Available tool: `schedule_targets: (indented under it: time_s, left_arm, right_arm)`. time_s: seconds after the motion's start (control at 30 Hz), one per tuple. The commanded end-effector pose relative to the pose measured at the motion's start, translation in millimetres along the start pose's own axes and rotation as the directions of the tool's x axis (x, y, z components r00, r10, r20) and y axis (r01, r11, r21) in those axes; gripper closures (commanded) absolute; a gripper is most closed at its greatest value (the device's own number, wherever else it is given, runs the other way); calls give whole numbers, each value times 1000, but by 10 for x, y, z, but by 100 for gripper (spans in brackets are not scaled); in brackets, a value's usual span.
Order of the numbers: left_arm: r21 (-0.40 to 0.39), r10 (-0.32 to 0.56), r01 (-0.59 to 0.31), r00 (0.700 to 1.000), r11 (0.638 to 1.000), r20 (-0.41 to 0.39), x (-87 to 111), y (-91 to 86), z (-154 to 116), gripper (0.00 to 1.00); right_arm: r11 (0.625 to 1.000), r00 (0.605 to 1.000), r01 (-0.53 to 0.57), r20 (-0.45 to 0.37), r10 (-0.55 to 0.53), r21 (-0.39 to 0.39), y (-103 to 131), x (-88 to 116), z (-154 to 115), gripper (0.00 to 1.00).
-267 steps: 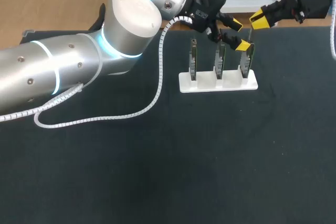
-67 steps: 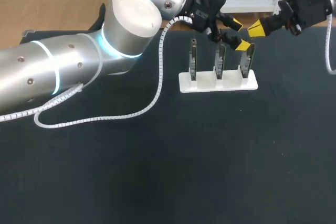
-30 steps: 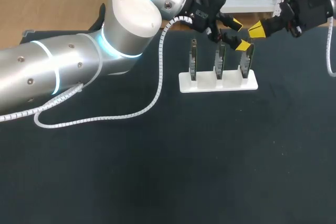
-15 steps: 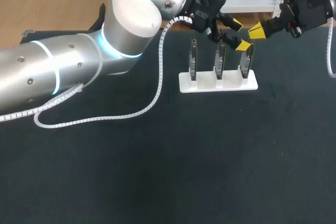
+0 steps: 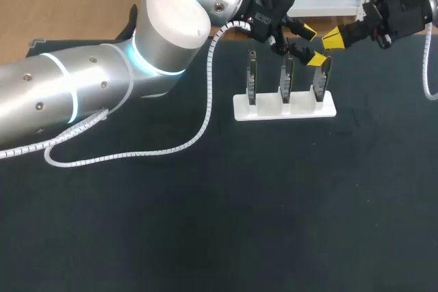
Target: Pick up the optical module with the left hand, and insert it into the network port with the right hand.
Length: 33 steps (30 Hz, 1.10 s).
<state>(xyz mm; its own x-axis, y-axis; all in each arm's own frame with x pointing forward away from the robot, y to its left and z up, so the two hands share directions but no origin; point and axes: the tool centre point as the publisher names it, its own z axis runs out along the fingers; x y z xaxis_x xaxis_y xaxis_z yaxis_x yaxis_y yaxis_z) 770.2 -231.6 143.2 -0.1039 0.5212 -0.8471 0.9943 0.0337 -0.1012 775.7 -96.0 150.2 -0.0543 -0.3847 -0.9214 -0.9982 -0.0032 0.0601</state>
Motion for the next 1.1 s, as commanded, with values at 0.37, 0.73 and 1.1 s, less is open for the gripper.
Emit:
schedule_targets:
  time_s: [0.37, 0.73, 1.1]
  left_arm:
    - [3, -2, 3, 1000, 1000, -6, -13, 17, 4, 0]
    - [-116, 62, -59, 998, 991, 28, -252, 164, -310, 0]
    - [-157, 139, -126, 987, 979, 74, -425, 212, -464, 0]
  right_arm:
    - [998, 999, 41, 18, -42, 44, 18, -173, -177, 100]
    - [993, 997, 74, 19, -76, 97, 9, -262, -330, 100]
    - [977, 997, 76, -4, -77, 199, -40, -332, -387, 0]
